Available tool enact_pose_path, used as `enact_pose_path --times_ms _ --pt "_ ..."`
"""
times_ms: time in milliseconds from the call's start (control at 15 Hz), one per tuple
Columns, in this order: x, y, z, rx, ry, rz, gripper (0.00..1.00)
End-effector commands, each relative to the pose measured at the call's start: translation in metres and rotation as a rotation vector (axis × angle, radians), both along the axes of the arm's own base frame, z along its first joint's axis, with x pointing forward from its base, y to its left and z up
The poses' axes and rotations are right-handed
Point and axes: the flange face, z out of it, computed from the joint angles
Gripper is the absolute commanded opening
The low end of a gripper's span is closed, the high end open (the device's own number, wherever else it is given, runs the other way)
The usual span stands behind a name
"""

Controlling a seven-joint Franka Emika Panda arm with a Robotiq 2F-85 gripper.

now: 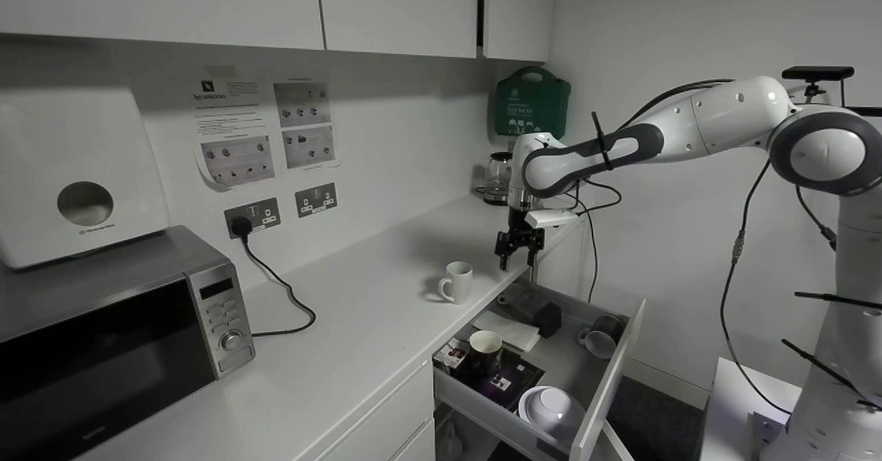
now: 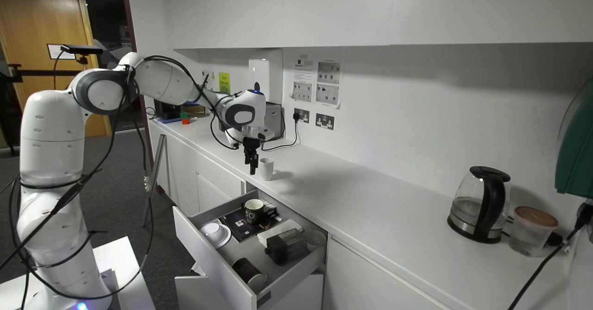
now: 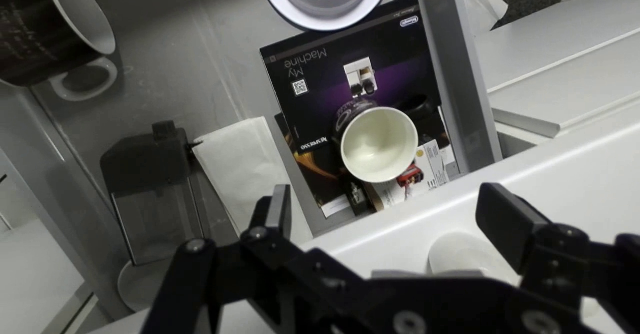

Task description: Remove the white and mug and the black mugs from the drawer, push the drawer closed, close the open bottom cabinet

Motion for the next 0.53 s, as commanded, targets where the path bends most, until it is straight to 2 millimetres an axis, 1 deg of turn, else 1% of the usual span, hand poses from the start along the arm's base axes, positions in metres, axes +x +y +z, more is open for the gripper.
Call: enact_pose_path --times_ms 0,133,267,333,400,467 --pt "-0.053 0.007 -0.028 -0.01 -0.009 -0.025 1.0" --pt "-0.066 0.015 -0.05 -0.011 0.011 -0.027 1.0" --pt "-0.074 0.025 -0.065 -0.011 0.026 -0.031 1.0" --pt "-0.074 0.03 -0.069 -0.009 0.031 -0.034 1.0" --pt "-0.061 0.023 -0.072 -0.014 0.052 -0.013 1.0" --pt "-0.064 0.027 -0.076 -0.015 0.058 -0.015 1.0"
